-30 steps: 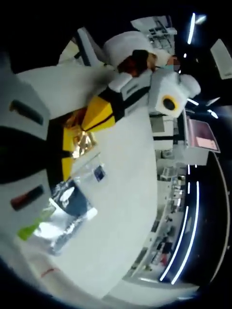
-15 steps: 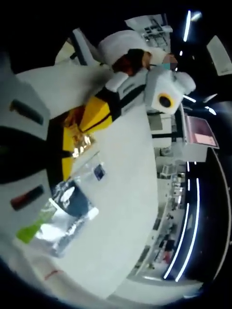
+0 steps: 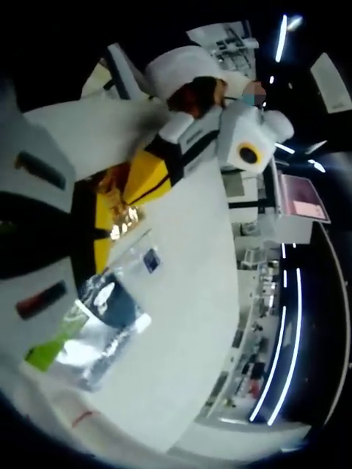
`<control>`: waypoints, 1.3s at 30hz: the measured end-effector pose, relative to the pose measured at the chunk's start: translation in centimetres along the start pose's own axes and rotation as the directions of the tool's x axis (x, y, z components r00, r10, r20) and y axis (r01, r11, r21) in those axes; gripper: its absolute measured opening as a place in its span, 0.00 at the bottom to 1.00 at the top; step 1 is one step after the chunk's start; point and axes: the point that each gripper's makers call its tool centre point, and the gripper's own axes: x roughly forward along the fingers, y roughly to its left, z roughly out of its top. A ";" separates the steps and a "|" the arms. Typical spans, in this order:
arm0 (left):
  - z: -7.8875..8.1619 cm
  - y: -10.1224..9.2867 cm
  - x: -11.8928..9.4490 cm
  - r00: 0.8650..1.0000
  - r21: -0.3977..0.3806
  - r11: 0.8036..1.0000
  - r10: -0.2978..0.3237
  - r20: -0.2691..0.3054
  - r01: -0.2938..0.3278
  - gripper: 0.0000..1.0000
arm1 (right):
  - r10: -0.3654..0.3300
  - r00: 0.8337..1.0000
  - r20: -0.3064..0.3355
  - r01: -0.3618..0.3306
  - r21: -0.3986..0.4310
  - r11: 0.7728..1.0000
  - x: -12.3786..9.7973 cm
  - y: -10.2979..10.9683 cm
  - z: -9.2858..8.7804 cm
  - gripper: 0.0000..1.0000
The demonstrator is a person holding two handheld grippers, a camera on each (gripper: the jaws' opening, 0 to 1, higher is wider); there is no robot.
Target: Arrange the skincare products in the storage area until every visible bottle or jar stands upright without overlapping.
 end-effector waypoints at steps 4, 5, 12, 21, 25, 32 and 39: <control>0.0 0.0 0.0 1.000 0.007 1.000 0.003 -0.002 -0.003 0.00 | 0.003 1.000 0.003 -0.003 -0.002 1.000 0.0 0.0 0.0 0.00; 0.0 -0.1 0.0 1.000 0.005 1.000 0.002 -0.002 -0.002 0.00 | 0.003 1.000 0.002 -0.003 -0.005 1.000 0.0 0.0 0.0 0.00; 0.8 0.2 -0.5 1.000 0.015 1.000 0.019 0.024 -0.020 0.00 | -0.043 0.996 0.072 0.048 -0.067 0.997 -1.0 -0.3 1.8 0.00; 3.2 0.0 -1.6 0.986 0.055 0.998 0.026 0.165 -0.036 0.01 | -0.013 0.992 0.129 0.020 -0.048 0.999 -1.9 -0.5 2.5 0.02; 4.8 0.0 -2.9 0.960 0.051 0.997 0.037 0.277 -0.053 0.03 | -0.009 0.985 0.174 0.023 -0.073 0.997 -3.4 -1.3 3.0 0.05; 6.2 0.1 -4.8 0.913 0.046 0.995 0.065 0.404 -0.091 0.17 | 0.005 0.962 0.274 0.005 -0.037 0.999 -5.9 -1.7 4.0 0.14; 7.2 -1.5 -5.3 0.894 0.096 0.991 0.040 0.445 -0.091 0.32 | -0.022 0.946 0.325 0.037 -0.039 0.999 -9.2 -0.9 3.9 0.23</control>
